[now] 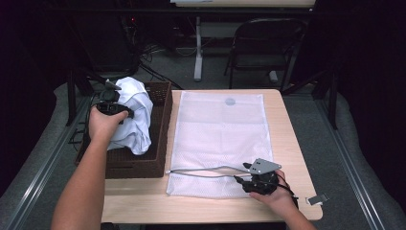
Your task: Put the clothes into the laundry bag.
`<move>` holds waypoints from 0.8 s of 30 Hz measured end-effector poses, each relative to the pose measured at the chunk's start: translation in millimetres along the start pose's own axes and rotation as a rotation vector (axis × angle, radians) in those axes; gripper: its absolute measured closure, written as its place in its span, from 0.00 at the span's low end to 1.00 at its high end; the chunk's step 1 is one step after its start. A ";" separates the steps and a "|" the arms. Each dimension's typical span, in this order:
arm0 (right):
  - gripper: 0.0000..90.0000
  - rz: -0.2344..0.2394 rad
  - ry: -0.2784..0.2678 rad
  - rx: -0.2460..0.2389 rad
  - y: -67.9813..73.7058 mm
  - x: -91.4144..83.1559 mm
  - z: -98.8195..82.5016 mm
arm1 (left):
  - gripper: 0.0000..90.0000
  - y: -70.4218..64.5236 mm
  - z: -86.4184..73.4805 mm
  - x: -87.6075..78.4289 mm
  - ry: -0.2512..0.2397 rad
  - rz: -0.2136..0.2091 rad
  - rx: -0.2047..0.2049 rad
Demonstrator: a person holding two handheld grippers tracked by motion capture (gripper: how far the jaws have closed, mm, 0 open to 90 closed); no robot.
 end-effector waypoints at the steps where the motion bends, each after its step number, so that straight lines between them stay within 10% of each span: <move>1: 0.47 0.000 0.000 0.000 0.0 0.0 0.0 | 0.65 -0.8 0.2 -0.6 -0.002 0.001 0.001; 24: 0.57 0.003 0.011 -0.023 1.8 2.7 3.0 | 0.65 -40.4 2.7 -30.0 0.009 -0.042 0.129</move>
Point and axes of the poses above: each handheld gripper's, and its own axes: x roughly forward along the jaws, z roughly out of its top, y roughly to its left, the point moved 4 cm from there along x, roughly forward along the jaws, and after that the axes turned 13 degrees about -z, right-handed, at the moved point
